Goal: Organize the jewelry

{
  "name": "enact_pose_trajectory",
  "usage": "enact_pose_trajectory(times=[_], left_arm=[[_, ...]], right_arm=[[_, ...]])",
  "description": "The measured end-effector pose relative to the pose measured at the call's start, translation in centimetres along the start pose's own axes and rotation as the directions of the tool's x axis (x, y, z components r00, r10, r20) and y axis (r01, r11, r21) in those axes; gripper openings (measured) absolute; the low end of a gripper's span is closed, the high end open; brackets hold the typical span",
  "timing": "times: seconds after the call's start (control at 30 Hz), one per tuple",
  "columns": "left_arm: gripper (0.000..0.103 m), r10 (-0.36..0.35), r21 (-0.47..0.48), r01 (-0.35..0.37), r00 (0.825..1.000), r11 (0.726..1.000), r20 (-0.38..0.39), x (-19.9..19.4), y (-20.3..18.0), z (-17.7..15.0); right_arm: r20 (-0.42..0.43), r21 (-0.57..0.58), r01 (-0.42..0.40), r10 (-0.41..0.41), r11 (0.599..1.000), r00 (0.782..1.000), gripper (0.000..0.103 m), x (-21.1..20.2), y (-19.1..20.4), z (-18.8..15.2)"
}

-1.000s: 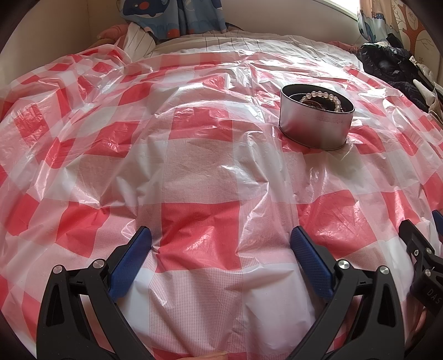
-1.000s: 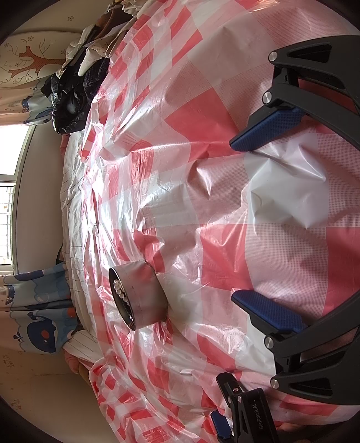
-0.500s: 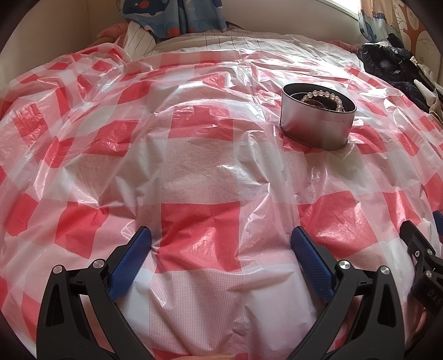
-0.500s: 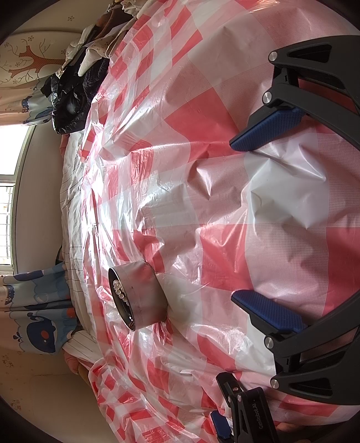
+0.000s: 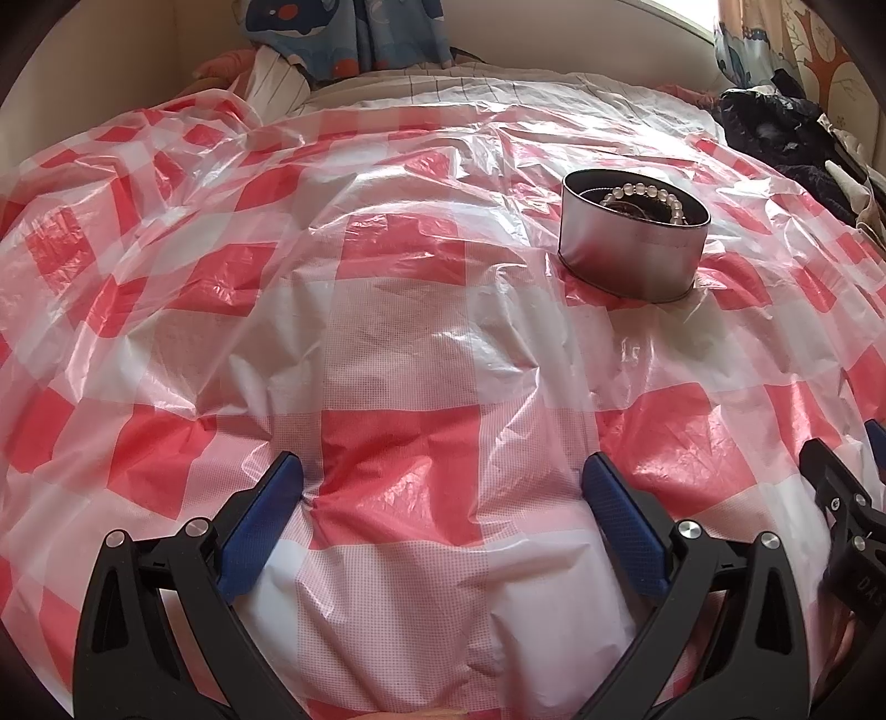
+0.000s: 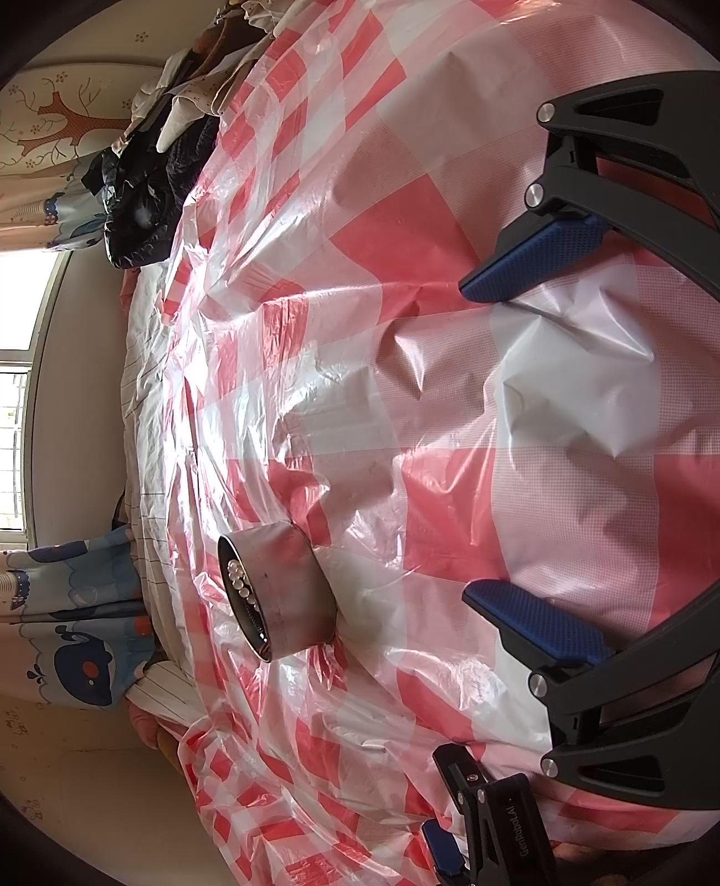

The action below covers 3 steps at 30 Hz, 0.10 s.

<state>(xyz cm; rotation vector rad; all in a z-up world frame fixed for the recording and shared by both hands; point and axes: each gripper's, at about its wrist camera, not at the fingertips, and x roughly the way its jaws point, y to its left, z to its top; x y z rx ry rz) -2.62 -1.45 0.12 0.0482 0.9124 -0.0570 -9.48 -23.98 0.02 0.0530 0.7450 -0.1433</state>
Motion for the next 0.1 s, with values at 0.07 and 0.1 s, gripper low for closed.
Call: enact_pose_trajectory(times=[0.07, 0.1], left_arm=[[0.097, 0.000, 0.000, 0.000, 1.000, 1.000, 0.000, 0.00, -0.01, 0.00], [0.097, 0.001, 0.000, -0.001, 1.000, 1.000, 0.000, -0.04, 0.04, -0.06]], right_arm=[[0.000, 0.000, 0.000, 0.000, 1.000, 1.000, 0.096, 0.00, 0.00, 0.00], [0.000, 0.000, 0.000, 0.000, 1.000, 1.000, 0.096, 0.00, 0.00, 0.00]])
